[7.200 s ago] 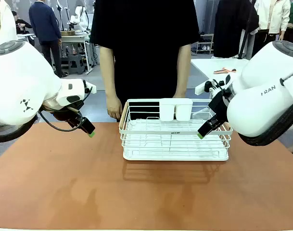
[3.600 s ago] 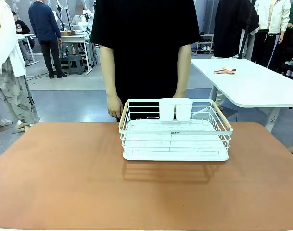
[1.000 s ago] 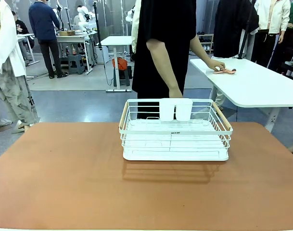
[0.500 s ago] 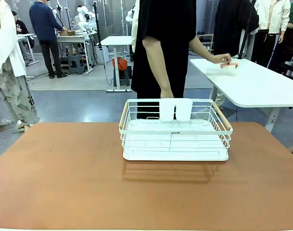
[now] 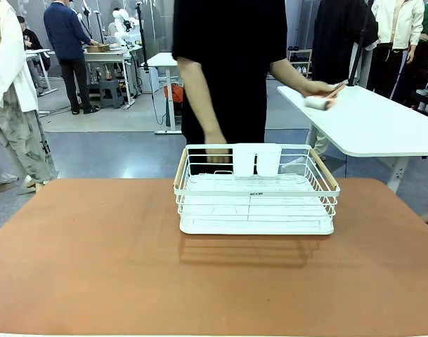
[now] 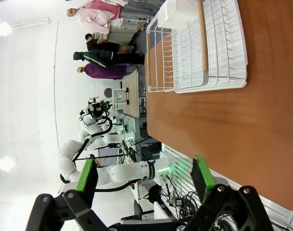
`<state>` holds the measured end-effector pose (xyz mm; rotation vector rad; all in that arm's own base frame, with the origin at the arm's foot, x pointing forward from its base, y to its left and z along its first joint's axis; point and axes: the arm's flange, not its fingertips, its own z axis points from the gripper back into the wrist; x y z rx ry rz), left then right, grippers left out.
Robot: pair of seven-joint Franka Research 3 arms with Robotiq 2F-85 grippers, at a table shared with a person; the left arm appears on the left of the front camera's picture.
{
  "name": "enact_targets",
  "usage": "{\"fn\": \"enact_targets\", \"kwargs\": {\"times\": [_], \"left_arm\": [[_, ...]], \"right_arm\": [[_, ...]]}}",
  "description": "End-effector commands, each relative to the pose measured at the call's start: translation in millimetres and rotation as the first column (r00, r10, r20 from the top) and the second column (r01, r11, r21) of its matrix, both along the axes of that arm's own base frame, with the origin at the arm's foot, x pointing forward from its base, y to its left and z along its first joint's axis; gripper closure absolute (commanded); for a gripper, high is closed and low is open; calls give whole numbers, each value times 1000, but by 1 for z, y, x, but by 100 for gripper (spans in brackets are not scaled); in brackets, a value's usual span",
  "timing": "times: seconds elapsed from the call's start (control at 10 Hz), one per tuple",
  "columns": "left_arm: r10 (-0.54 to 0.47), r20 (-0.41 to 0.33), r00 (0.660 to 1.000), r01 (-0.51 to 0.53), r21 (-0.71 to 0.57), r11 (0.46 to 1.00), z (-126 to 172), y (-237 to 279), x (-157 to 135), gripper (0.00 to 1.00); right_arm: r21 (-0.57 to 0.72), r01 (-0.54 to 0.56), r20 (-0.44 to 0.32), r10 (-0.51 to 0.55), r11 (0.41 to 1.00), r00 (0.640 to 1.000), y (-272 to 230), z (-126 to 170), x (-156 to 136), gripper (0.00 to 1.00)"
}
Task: Clean the table.
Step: Pick up the Lint Roller when the human hands it over.
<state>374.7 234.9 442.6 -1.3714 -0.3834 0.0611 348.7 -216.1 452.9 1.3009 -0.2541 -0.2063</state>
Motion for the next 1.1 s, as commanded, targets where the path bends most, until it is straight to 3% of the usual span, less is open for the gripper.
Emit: {"fn": "enact_targets", "kwargs": {"times": [0.0, 1.0], "left_arm": [[3, 1, 1000, -3, 2, 1000, 1, 2, -2, 0], [3, 1, 1000, -3, 2, 1000, 1, 2, -2, 0]], "right_arm": [[-1, 1, 3, -1, 1000, 1000, 0, 2, -1, 0], [-1, 1, 3, -1, 1000, 1000, 0, 2, -1, 0]]}}
